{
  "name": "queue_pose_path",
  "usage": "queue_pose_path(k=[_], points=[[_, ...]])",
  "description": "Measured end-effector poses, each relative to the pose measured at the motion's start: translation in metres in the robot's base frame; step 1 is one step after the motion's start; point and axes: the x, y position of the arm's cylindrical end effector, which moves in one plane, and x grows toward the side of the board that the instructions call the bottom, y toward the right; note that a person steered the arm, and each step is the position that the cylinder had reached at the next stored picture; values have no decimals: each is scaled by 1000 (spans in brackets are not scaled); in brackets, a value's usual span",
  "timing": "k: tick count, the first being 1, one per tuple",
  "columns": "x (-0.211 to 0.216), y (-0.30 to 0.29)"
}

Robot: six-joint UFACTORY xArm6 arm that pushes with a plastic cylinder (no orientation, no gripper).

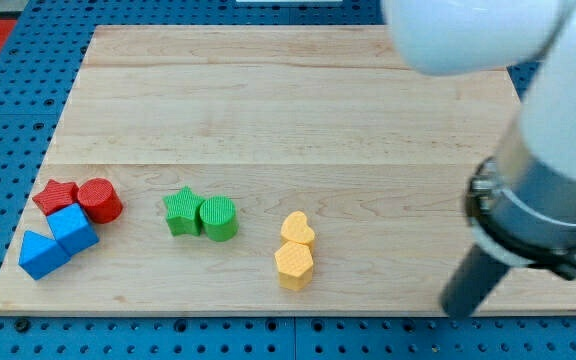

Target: Push the yellow hexagon to the top center of the board

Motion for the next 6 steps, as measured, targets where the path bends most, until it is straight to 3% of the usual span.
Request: queue_pose_path(k=[3, 4, 6], points=[[-2, -167], [-29, -164], [-41, -75]])
